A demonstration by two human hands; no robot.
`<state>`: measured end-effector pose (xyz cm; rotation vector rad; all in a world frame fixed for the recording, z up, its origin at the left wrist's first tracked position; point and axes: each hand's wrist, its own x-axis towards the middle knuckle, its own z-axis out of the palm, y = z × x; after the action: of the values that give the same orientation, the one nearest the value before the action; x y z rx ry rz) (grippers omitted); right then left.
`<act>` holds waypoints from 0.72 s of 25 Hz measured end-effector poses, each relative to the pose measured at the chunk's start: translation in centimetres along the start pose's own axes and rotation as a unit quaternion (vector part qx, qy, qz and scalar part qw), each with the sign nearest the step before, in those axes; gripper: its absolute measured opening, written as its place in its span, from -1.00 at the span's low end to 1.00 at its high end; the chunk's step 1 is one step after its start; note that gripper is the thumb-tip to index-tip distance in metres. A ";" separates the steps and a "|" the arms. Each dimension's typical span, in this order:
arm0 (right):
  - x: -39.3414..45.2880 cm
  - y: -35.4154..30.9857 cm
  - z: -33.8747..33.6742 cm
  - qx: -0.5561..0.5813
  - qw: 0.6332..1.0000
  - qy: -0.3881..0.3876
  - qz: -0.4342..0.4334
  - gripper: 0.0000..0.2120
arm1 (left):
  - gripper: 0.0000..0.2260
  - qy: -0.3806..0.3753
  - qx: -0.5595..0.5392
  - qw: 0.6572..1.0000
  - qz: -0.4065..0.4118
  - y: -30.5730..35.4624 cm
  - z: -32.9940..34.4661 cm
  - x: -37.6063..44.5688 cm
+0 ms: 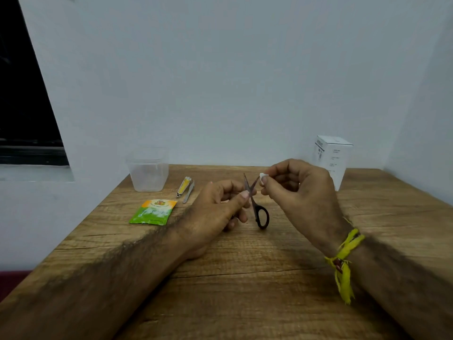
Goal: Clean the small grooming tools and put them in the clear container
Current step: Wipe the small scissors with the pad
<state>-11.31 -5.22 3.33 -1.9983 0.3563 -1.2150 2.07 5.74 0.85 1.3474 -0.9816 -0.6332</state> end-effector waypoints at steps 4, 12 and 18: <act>0.0 0.8 0.0 -0.108 0.991 0.007 -0.084 -0.95 | -0.90 0.007 0.041 0.999 0.006 -0.1 0.1 -0.1; 0.7 2.5 1.2 -0.222 0.947 0.021 -0.233 -0.98 | -0.84 0.001 0.047 0.999 0.022 -0.3 0.1 -0.2; 0.7 2.6 1.6 -0.301 0.913 -0.008 -0.275 -0.89 | -0.84 -0.004 0.050 0.998 0.027 -0.3 0.1 -0.1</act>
<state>-9.27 -6.67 1.43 -2.7677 0.1657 -1.5590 1.99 5.73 0.49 1.4028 -1.0647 -0.5554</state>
